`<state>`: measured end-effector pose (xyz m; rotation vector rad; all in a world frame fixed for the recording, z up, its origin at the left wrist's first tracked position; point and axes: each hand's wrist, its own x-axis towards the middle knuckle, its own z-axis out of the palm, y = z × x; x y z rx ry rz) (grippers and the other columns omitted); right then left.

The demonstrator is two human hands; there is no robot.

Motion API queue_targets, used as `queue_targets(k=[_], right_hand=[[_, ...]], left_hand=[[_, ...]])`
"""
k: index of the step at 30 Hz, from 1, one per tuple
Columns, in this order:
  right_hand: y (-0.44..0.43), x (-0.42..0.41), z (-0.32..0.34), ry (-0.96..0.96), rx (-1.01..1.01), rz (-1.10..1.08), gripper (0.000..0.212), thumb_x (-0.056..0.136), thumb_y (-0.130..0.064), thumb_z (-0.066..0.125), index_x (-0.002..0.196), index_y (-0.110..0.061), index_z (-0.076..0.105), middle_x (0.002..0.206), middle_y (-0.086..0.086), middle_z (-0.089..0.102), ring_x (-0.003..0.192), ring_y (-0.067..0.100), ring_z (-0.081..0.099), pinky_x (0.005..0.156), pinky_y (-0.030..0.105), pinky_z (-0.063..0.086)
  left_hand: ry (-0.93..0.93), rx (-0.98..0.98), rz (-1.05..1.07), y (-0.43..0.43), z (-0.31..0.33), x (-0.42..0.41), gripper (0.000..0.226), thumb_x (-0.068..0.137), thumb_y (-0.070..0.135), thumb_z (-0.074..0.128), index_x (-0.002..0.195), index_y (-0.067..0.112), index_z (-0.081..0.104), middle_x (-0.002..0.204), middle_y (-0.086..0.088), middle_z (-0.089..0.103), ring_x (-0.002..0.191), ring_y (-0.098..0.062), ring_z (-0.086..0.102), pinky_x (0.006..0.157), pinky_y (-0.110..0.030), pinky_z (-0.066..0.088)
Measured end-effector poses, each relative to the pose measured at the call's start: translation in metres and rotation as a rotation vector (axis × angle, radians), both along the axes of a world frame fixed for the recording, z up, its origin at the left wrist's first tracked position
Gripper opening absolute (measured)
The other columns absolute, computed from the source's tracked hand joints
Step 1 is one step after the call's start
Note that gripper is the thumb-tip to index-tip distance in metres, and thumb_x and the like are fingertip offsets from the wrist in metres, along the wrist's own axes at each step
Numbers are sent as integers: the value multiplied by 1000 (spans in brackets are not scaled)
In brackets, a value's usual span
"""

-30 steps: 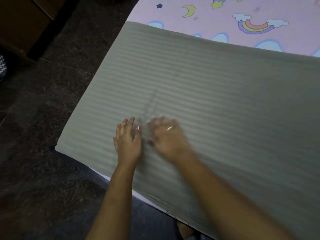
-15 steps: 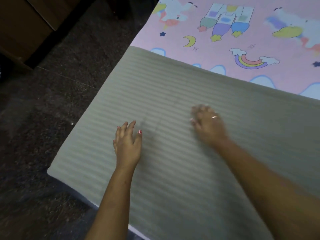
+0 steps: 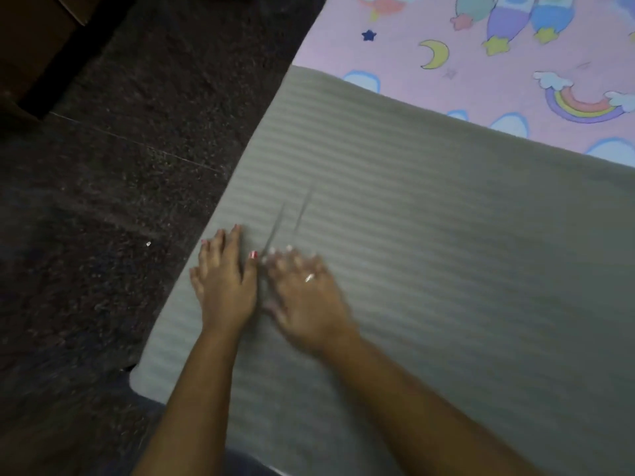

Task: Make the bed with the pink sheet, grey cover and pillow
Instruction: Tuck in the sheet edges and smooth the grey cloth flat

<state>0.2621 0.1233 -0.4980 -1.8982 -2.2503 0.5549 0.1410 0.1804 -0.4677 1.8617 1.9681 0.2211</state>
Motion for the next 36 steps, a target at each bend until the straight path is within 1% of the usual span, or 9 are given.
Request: queue_targets(k=[7,9,11,15,21,26,31,33,36], right_hand=[[-58,-112,16,17,31,527,58,75,-60,52,121,-26,64,122,-9,63,124,18,50,107,38,37],[-61,-121,13,241,68,738,36,70,-46,75,97,-23,75,103,-4,71,105,18,62,98,33,46],[-42,-105,8,360,82,834,28,88,-35,60,102,-14,71,110,7,69,109,27,59,105,38,38],[58,-4,8,412,221,193,46,95,-40,41,101,-6,71,112,16,67,109,31,59,95,44,46],[127,92,-15,-137,14,-594,64,97,-46,31,150,-9,24,156,14,22,144,32,17,117,49,12],[100,-46,-15,-85,187,-220,62,91,-43,36,144,-10,39,147,12,41,137,34,35,110,52,26],[42,-165,10,-124,121,517,57,99,-37,25,151,-18,13,157,10,22,144,28,19,118,45,7],[35,-170,16,-10,66,727,53,99,-39,34,147,-14,34,150,9,38,139,25,33,118,39,17],[68,-119,20,235,73,480,41,90,-35,55,119,-7,61,115,14,65,107,31,61,90,41,47]], left_hand=[[61,-100,148,-16,1,-69,54,97,41,40,148,31,25,157,0,20,146,-21,6,112,-59,0],[49,-120,195,-21,2,-82,53,98,42,39,148,30,27,157,0,20,146,-21,5,112,-59,-1],[30,-124,227,-20,3,-91,51,98,41,38,147,30,29,157,0,21,146,-20,6,112,-58,-1],[-47,-124,276,-11,4,-99,48,100,37,37,147,29,31,157,1,20,146,-18,5,113,-55,-2],[-127,-119,266,2,3,-93,47,100,35,37,146,30,31,157,3,19,146,-17,5,115,-52,0],[-175,-98,288,12,6,-88,46,100,33,39,145,31,33,157,4,19,146,-16,5,115,-51,0],[-167,-33,264,24,19,-91,46,99,32,41,144,29,35,157,3,21,146,-16,6,115,-50,0],[-162,-13,252,30,25,-95,45,99,33,41,144,28,37,156,3,22,146,-17,7,115,-50,0],[-155,11,261,40,29,-103,45,99,32,41,144,27,38,156,2,24,146,-17,8,115,-49,2]])
